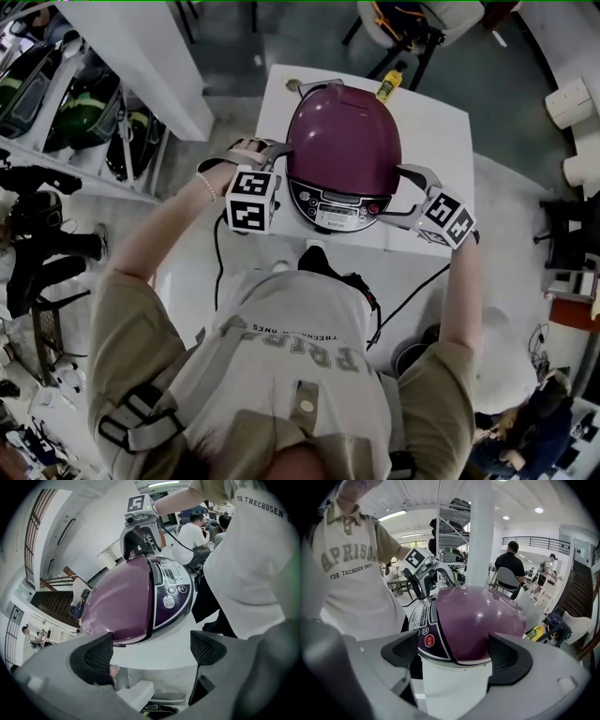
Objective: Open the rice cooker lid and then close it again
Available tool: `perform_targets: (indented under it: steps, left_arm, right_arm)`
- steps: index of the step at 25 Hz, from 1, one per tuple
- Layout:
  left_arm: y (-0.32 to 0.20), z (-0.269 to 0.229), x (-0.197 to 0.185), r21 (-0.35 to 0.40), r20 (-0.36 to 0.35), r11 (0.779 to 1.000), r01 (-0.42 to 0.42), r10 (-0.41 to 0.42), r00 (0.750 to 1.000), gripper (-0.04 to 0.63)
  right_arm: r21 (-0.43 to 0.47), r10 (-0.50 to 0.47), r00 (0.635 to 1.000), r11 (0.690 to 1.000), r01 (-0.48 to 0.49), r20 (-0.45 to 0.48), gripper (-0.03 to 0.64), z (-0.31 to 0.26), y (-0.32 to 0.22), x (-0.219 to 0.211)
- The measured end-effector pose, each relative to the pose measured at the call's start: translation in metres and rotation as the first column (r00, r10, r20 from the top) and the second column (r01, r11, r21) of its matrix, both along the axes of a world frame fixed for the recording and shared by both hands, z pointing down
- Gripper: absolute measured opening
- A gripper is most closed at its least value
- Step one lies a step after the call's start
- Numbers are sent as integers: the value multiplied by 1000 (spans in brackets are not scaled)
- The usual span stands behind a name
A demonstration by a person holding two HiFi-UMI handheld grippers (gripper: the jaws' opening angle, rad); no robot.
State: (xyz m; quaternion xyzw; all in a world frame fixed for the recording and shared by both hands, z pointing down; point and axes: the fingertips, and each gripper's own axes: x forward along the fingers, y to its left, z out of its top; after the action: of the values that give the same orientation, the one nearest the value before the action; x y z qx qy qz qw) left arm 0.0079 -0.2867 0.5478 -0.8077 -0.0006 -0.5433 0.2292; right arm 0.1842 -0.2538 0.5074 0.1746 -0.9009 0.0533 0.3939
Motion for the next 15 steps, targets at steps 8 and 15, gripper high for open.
perform_targets:
  steps: [8,15]
  left_arm:
    - [2,8,0,14,34,1000,-22,21,999,525]
    - [0,11,-2,30,82,998,-56,53,995,525]
  right_arm:
    - [-27,-29,999,999,29,-16,442,8,5,0]
    - [-39,-69,996,997,67,-64,442,12,6,1]
